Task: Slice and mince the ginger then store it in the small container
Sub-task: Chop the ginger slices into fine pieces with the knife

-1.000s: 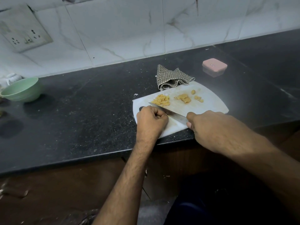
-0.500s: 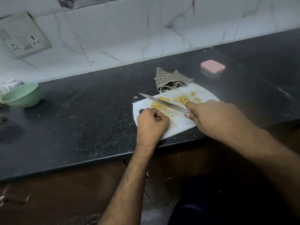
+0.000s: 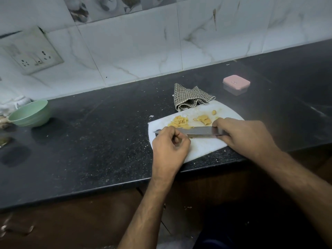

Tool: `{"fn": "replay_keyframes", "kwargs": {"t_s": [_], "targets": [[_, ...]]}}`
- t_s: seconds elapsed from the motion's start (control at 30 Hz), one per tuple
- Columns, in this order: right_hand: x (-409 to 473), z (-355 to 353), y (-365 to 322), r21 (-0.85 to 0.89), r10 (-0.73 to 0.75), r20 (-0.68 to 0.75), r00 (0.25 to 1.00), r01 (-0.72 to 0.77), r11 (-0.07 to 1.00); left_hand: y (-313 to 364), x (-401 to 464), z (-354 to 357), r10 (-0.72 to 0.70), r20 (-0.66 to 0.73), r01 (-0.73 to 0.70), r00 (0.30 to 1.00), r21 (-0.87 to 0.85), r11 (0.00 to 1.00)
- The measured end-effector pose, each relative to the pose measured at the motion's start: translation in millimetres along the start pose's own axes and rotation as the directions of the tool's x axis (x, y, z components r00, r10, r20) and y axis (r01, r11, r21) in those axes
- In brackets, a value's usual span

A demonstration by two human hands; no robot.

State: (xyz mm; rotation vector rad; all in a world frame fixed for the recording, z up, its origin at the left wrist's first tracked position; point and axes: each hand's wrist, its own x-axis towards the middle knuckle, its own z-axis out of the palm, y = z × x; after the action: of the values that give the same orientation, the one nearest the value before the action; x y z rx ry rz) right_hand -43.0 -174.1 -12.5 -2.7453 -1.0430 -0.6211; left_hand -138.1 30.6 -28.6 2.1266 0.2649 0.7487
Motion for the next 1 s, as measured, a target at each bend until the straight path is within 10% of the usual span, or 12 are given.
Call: {"fn": "replay_keyframes", "kwargs": {"t_s": [0.2,0.37,1.0], "targets": [[-2.9,2.7,1.8,0.065,-0.028,-0.086,0.996,0.034,0.997,-3.4,2.8,2.2,0.196,-0.098,-0.174,0.976,0.190,0.966],[-3.7,3.3,5.1,0.037,-0.034,-0.035,0.999,0.035,0.999,-1.6,35.2,1.1,0.006,0.136,-0.063,0.991,0.421,0.905],[0.6,9.4,8.6,0.092,0.002,0.019,1.000,-0.004,0.996,12.1,114.7,45.1,0.094,0.390,-0.263,0.916,0.407,0.875]]}}
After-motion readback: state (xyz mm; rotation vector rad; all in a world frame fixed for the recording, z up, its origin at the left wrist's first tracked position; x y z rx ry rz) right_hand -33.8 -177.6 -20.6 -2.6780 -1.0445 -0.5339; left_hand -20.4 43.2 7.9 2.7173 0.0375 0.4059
